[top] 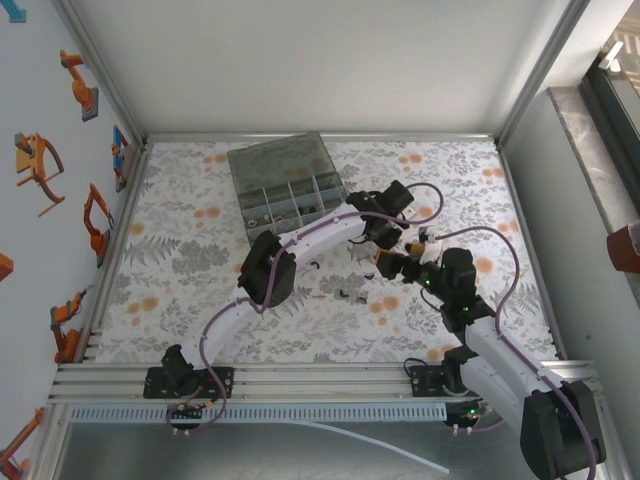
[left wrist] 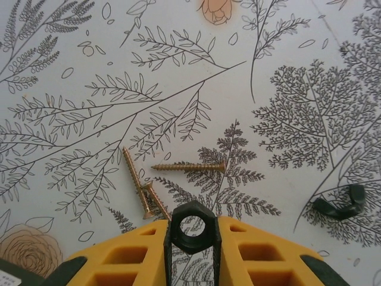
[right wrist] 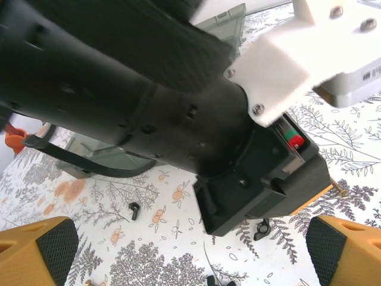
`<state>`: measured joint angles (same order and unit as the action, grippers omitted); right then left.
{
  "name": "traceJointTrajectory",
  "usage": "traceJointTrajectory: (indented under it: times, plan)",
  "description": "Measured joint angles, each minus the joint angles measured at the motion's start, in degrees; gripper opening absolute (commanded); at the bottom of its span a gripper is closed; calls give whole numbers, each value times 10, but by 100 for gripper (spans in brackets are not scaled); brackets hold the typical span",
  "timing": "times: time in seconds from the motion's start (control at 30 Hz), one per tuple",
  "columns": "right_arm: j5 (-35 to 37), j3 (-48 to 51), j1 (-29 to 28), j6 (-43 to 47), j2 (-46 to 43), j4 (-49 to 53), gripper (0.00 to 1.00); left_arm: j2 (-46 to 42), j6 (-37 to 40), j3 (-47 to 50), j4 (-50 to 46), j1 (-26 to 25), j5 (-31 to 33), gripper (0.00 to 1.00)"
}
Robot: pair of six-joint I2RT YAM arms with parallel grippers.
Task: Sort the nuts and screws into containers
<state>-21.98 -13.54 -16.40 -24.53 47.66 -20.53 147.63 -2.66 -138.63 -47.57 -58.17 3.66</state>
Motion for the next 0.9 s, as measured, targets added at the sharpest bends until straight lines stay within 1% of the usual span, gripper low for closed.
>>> traceJointTrajectory:
  times: [0.2,0.37,0.53,0.7,0.8,0.9]
  plan:
    - [-7,0,0,-2,4,-13,99,-52,1,24,5,-2,21,18]
    - [-47,0,1,-2,39,-43,100,-91,-6,79,11,13,41,18]
    - [-92,0,1,-14,86,-87,100,-159,-24,193,44,61,47,18]
    - [-123,0,1,-27,123,-120,100,-241,-50,301,85,122,63,18]
    - [-133,-1,1,-32,131,-134,100,-271,-68,336,96,153,71,18]
    - [-140,-1,1,-36,137,-146,100,-278,-81,349,102,178,74,18]
